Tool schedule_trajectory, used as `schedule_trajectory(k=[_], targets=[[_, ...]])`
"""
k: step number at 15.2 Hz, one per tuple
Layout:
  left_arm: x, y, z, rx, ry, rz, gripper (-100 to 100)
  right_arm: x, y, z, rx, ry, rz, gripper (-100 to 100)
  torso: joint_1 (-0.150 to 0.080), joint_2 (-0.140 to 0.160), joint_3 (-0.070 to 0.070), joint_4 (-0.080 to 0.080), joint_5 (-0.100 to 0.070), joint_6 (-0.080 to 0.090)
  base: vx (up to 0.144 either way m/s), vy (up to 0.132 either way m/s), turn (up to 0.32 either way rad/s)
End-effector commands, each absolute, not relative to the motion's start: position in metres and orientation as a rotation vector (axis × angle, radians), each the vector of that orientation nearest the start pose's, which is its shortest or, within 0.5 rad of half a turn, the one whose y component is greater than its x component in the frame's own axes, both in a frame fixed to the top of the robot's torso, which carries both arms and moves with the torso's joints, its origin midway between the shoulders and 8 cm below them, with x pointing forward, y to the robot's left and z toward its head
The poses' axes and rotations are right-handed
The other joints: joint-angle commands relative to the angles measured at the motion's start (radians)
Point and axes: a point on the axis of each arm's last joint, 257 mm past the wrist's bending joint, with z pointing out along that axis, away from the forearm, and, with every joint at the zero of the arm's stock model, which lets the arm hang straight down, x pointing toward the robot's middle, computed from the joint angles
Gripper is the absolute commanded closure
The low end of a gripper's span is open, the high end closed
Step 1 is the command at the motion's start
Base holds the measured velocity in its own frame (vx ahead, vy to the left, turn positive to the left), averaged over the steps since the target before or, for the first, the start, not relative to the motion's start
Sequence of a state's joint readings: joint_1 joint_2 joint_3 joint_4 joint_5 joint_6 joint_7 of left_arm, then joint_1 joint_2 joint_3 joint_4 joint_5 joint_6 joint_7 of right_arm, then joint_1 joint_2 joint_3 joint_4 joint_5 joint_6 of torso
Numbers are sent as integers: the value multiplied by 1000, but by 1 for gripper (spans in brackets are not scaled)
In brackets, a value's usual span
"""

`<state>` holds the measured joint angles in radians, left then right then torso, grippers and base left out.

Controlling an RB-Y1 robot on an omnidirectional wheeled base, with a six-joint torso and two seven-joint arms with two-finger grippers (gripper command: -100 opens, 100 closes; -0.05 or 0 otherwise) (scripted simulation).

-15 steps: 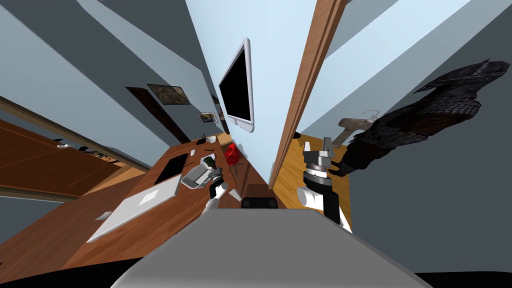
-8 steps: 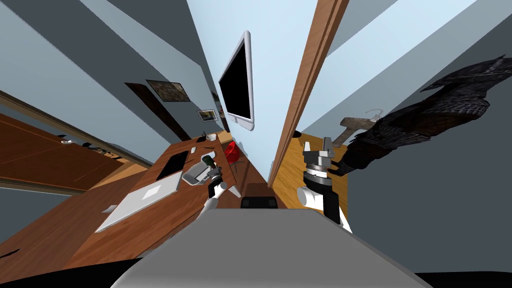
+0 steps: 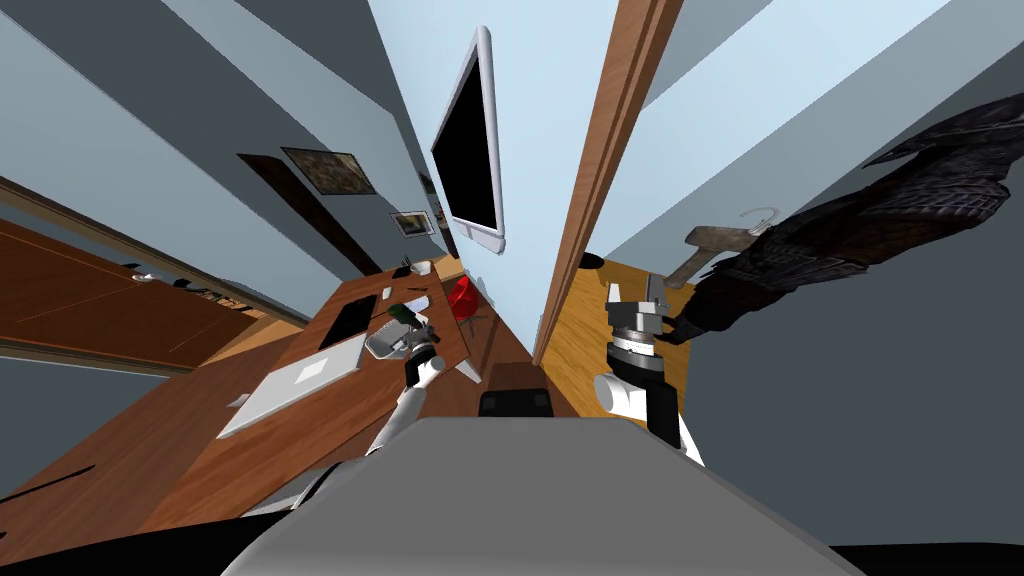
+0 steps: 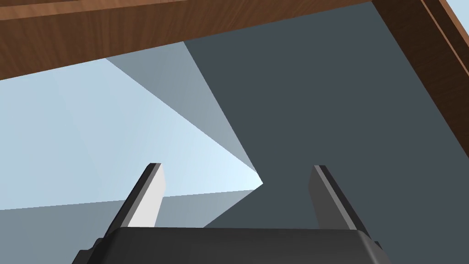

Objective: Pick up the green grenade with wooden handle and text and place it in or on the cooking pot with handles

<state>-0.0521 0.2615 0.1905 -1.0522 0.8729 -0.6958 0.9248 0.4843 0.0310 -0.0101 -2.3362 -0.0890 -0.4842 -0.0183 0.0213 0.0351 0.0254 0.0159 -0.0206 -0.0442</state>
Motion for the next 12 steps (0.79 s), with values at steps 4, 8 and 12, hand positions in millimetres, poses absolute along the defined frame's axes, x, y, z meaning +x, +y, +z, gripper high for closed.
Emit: schedule_trajectory(k=[4,8,12], targets=[[458,562,-222,-1539,-480,-1922,100,333,-293,51,693,486,1383,0,11,10,7,4,-4,-15,-92,-12,118],[482,570,-204,-1566,-493,-1937,100,333,-293,51,693,486,1383,0,24,13,12,11,-11,-27,-46,20,89],[500,569,-201,-1620,-499,-1945,100,333,-293,51,693,486,1383,0,34,5,9,12,-15,-30,31,69,37]])
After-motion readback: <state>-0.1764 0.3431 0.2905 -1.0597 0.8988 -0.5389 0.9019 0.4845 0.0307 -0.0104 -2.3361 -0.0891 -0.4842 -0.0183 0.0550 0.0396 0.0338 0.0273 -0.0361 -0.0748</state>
